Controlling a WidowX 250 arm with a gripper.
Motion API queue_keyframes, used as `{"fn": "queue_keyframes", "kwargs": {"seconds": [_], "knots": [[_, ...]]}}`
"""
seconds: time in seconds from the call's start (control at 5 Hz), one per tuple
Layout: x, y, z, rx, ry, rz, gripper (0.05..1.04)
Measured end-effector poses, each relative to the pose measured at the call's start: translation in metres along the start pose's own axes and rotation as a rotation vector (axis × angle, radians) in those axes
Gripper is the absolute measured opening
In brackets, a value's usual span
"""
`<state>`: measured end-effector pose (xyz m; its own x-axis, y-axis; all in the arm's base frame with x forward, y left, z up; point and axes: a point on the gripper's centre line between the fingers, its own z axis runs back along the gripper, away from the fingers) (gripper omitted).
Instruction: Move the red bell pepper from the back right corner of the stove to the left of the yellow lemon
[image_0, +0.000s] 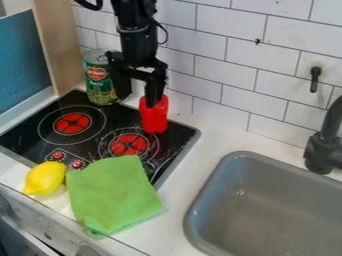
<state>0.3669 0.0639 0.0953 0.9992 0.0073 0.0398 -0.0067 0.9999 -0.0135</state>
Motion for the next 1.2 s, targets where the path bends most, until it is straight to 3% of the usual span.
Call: {"fn": "queue_keyframes", "kwargs": {"seconds": [0.6,0.8,1.2], "knots": [[0.024,0.002,0.004,0.002,-0.014,0.002,0.999],[0.024,-0.004,-0.003,-0.003,0.012,-0.006,0.944],[0.024,-0.006,-0.002,-0.003,0.014,0.014,0.344]]}}
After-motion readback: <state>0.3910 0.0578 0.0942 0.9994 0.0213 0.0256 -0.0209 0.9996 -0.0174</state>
